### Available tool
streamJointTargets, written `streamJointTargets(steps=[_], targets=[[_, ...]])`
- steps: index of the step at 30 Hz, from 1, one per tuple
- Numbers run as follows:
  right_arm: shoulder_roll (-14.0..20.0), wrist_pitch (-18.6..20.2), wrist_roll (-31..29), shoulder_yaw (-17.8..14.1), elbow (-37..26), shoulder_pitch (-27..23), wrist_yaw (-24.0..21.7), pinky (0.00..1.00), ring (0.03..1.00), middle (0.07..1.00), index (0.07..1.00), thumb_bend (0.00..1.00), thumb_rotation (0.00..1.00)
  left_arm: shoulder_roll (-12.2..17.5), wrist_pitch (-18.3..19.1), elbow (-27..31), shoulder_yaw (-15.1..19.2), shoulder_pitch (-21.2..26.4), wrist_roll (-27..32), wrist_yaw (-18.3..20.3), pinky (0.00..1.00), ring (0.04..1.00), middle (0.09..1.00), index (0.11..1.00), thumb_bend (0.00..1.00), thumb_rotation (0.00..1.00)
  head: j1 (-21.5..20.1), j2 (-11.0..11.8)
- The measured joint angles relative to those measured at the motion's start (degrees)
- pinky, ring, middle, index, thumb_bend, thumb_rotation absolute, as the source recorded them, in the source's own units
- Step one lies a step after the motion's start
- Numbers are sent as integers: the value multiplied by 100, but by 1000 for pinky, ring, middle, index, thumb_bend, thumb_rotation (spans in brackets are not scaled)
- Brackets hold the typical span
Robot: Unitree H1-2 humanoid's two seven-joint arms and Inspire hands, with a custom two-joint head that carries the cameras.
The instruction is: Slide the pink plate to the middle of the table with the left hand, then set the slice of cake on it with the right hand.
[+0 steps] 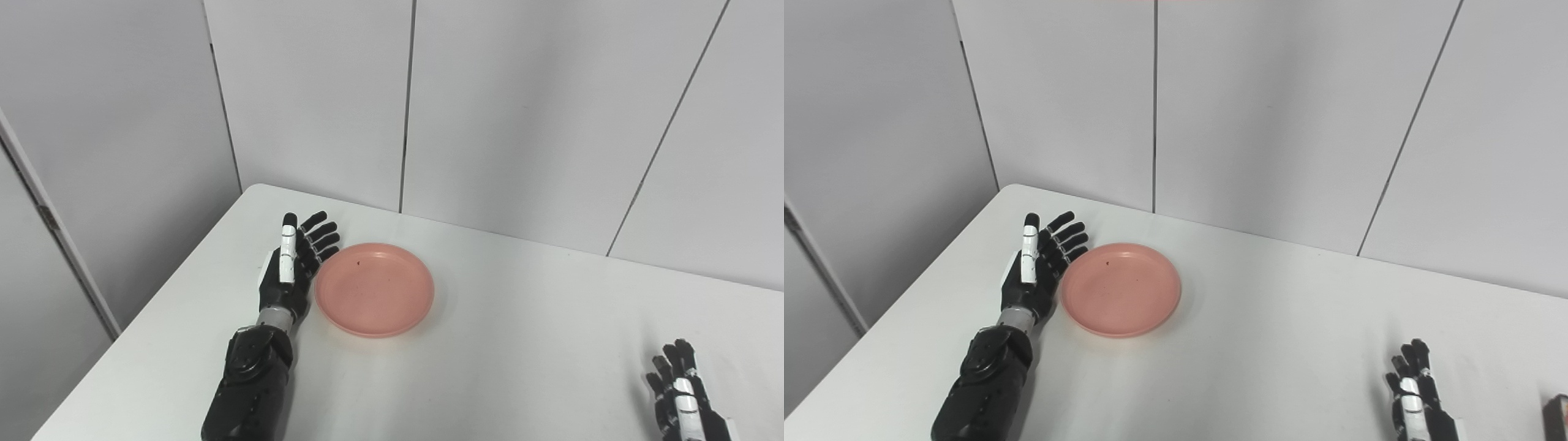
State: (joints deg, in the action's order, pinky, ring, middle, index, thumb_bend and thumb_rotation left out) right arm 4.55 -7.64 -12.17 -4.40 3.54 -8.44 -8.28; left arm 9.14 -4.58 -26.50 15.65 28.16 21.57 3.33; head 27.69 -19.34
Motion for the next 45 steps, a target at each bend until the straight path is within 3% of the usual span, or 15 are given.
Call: streamJointTargets(steps=[8, 17, 19, 23, 24, 25, 26, 27, 29, 30, 32, 38, 45], targets=[[-14, 0, 73, -5, -7, 1, 74, 1000, 996, 999, 1000, 652, 829, -196, 161, 167, -392, -30, -37, 175, 794, 783, 768, 764, 817, 991, -237, -70], [-42, 86, 227, 85, -147, 91, 138, 1000, 1000, 1000, 1000, 623, 893, -491, 124, 558, -1125, -329, -672, 263, 904, 884, 850, 840, 796, 1000, -659, -228], [-78, 227, 359, 158, -274, 201, 230, 1000, 1000, 1000, 1000, 565, 899, -612, 135, 715, -1219, -435, -720, 295, 939, 913, 878, 874, 781, 1000, -1062, -342], [-150, 269, 626, 235, -432, 291, 356, 1000, 1000, 994, 1000, 512, 863, -659, 229, 938, -1348, -600, -660, 516, 943, 926, 891, 890, 755, 1000, -1362, -439], [-158, 271, 707, 255, -454, 296, 395, 1000, 999, 992, 1000, 504, 854, -675, 296, 1046, -1377, -651, -655, 529, 944, 928, 893, 891, 752, 1000, -1615, -500], [-168, 271, 756, 273, -471, 301, 420, 1000, 992, 989, 1000, 479, 838, -722, 345, 1136, -1393, -704, -654, 537, 938, 921, 890, 887, 744, 995, -1617, -501], [-180, 271, 798, 293, -476, 301, 447, 1000, 989, 988, 1000, 470, 833, -761, 389, 1232, -1396, -760, -655, 533, 936, 919, 889, 886, 741, 992, -1939, -571], [-198, 271, 857, 313, -476, 300, 468, 1000, 987, 988, 1000, 464, 830, -807, 428, 1316, -1397, -823, -654, 526, 937, 917, 890, 886, 735, 982, -1942, -571], [-231, 270, 944, 380, -475, 300, 491, 1000, 976, 983, 1000, 489, 795, -861, 522, 1484, -1411, -934, -653, 520, 920, 905, 888, 881, 702, 939, -2476, -694], [-256, 270, 986, 436, -477, 298, 508, 1000, 975, 982, 1000, 491, 793, -900, 570, 1584, -1413, -993, -654, 512, 919, 904, 888, 881, 700, 936, -2478, -694], [-335, 270, 1101, 515, -477, 299, 542, 1000, 965, 974, 995, 513, 781, -969, 614, 1751, -1429, -1123, -673, 494, 941, 926, 914, 908, 689, 966, -2987, -800], [-578, 267, 1451, 623, -369, 234, 781, 996, 946, 952, 970, 574, 802, -981, 818, 2205, -1608, -1457, -708, 558, 995, 974, 968, 965, 665, 1000, -3497, -949], [-641, 267, 1812, 690, -369, 184, 935, 980, 952, 963, 963, 640, 821, -959, 992, 2364, -1800, -1536, -725, 640, 1000, 994, 983, 983, 667, 1000, -3578, -1037]])
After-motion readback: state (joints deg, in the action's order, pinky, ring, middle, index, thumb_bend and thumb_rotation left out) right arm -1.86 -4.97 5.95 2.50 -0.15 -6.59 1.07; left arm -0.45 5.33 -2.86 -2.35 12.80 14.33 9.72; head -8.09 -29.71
